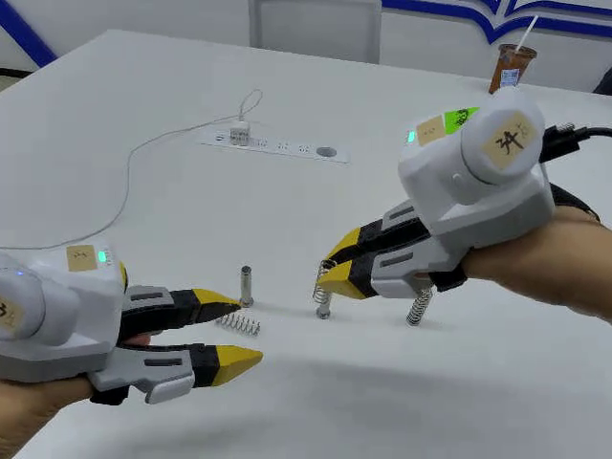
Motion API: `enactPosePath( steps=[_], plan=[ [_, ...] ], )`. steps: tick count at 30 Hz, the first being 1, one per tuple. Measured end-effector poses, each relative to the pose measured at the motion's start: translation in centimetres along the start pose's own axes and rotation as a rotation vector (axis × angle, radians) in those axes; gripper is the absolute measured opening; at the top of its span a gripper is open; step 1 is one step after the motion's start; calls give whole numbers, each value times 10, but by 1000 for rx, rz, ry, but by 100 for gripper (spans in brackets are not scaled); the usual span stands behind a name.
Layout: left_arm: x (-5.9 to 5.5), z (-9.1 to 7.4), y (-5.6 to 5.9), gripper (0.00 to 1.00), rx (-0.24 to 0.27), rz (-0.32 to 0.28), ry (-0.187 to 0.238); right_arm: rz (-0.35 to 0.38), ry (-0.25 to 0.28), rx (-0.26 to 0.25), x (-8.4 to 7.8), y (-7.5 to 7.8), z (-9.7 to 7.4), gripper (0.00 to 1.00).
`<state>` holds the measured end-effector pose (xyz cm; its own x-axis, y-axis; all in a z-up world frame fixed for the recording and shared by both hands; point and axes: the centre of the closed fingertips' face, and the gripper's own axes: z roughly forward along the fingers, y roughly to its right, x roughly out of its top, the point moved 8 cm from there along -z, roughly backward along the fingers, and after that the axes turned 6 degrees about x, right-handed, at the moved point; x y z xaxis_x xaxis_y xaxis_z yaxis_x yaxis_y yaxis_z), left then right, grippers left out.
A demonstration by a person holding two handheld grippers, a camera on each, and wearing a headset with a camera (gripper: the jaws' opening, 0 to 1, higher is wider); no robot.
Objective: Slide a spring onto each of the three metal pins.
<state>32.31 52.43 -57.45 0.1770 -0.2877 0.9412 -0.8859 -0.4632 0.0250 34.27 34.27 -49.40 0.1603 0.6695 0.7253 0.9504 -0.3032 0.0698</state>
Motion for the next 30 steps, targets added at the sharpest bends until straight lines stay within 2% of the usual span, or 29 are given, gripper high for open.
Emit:
enactPosePath(
  steps=[9, 17, 24, 28, 30],
  plan=[
    [-3, -7, -7, 47, 45, -23, 2, 30, 19, -74, -3, 15, -6, 12],
    [-6, -10, -11, 53, 74, -40, -1, 74, 30, -125, -11, 28, 1, 12],
    [-8, -12, -13, 55, 85, -48, -5, 96, 22, -133, -19, 36, 11, 12],
    [-9, -13, -13, 56, 87, -54, -8, 96, -2, -134, -25, 39, 18, 12],
    [-9, -13, -13, 57, 88, -54, -9, 105, 5, -126, -26, 41, 20, 12]
  ],
)
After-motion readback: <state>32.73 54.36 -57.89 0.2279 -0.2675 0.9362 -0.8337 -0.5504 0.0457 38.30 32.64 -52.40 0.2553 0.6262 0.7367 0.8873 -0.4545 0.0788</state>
